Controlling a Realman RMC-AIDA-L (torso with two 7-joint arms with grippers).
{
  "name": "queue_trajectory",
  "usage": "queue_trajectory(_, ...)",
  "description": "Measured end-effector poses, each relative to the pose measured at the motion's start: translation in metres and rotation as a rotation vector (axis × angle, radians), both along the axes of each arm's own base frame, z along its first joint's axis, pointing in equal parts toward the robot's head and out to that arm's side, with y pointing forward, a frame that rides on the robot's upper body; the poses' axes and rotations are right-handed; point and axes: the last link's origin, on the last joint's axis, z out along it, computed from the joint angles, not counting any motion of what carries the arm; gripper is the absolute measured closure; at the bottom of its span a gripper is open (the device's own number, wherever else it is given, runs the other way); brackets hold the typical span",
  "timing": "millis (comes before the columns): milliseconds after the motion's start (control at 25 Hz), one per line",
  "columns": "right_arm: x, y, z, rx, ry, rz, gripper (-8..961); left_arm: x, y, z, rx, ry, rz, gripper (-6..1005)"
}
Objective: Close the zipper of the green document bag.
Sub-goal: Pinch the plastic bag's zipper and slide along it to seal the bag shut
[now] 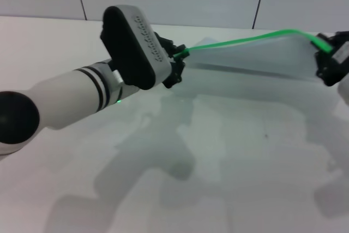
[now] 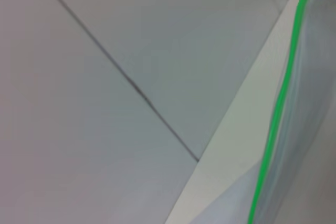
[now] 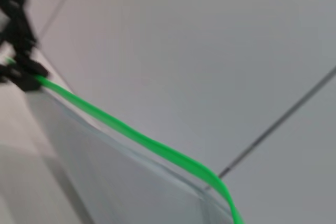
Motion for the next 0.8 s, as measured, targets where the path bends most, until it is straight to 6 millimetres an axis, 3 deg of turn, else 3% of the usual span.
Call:
queue_trajectory(360,0.009,0.004,0.014,0.050,0.012,-0.026,752,-0.008,0.002,0.006,0.025,-0.011,0.031,917)
queue_trajectory(800,0.015,0.006,0.018,0.069,0.016,-0.042,739,-0.011,0.002,0.006,0.023,-0.012,0.041,919)
